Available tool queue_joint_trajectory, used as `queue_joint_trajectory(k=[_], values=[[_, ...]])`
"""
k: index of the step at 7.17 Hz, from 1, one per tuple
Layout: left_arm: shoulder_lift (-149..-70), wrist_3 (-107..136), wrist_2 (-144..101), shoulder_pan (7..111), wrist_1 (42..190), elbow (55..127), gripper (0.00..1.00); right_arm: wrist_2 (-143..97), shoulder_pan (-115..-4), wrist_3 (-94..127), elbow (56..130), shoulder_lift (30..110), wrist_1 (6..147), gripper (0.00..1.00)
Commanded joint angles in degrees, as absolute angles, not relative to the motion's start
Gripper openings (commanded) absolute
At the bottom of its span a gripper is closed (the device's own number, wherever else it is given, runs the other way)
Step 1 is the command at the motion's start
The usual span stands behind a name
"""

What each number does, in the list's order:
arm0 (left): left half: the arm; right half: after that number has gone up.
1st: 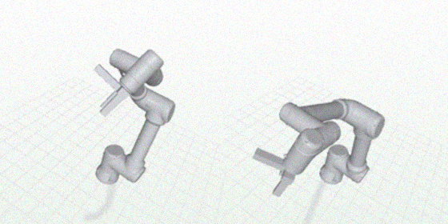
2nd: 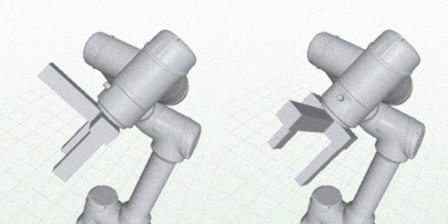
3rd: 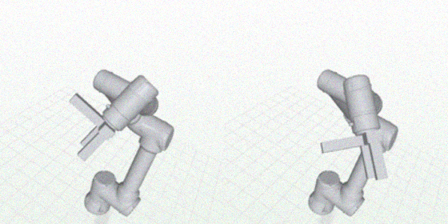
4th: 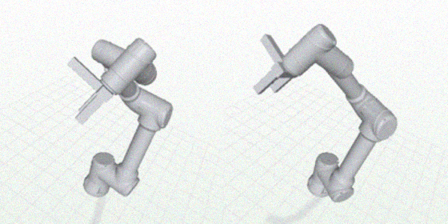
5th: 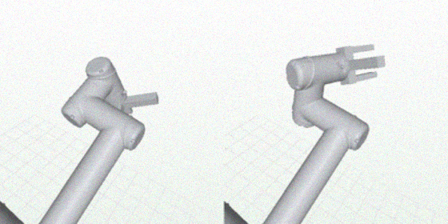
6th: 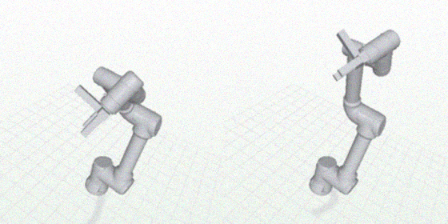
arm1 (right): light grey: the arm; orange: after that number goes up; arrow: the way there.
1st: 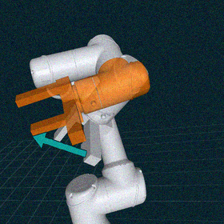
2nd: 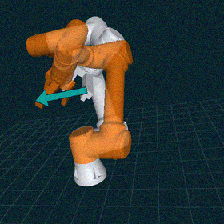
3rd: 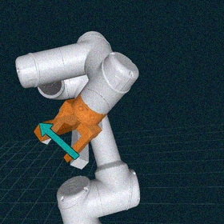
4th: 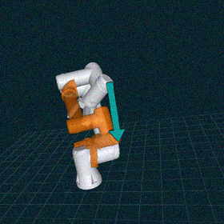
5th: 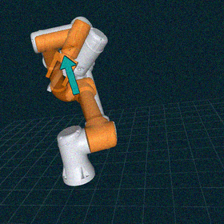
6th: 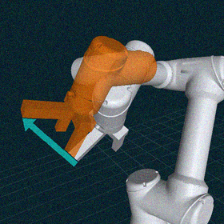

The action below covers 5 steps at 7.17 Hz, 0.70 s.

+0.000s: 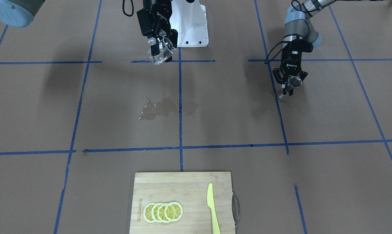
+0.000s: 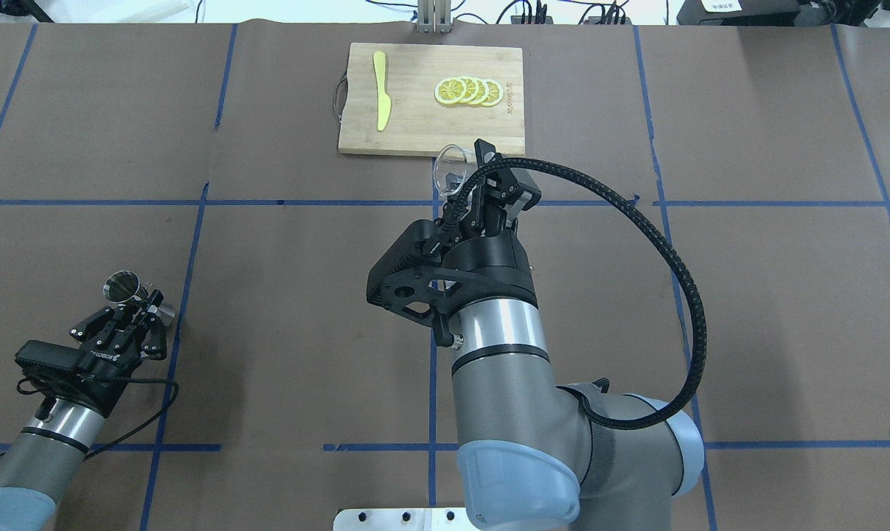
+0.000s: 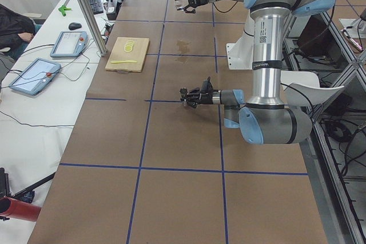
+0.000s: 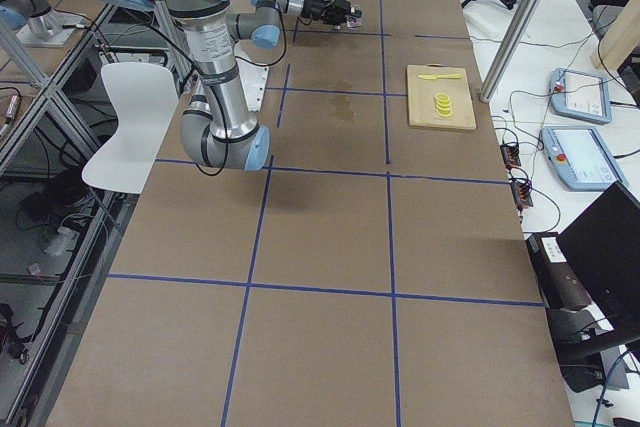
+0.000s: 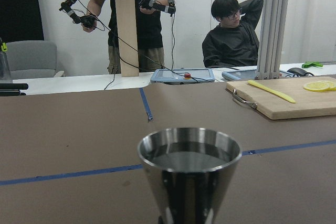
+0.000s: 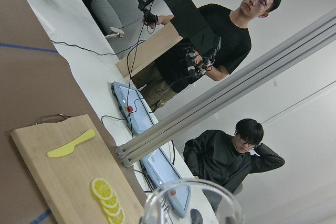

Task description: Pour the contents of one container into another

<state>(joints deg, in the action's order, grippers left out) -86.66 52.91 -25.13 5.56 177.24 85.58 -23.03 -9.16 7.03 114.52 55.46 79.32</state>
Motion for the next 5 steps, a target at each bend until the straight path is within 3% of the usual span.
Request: queue_joint_trajectory(k=[1, 5], values=[[-86.7, 52.9, -25.1, 5.3, 177.3, 85.3, 0.15, -23.0, -9.1, 6.9, 114.5, 55.5, 79.4, 0.00], [-86.7, 52.5, -25.3, 5.3, 177.3, 85.1, 0.26, -23.0, -9.2, 6.9, 114.5, 55.5, 79.3, 0.00]])
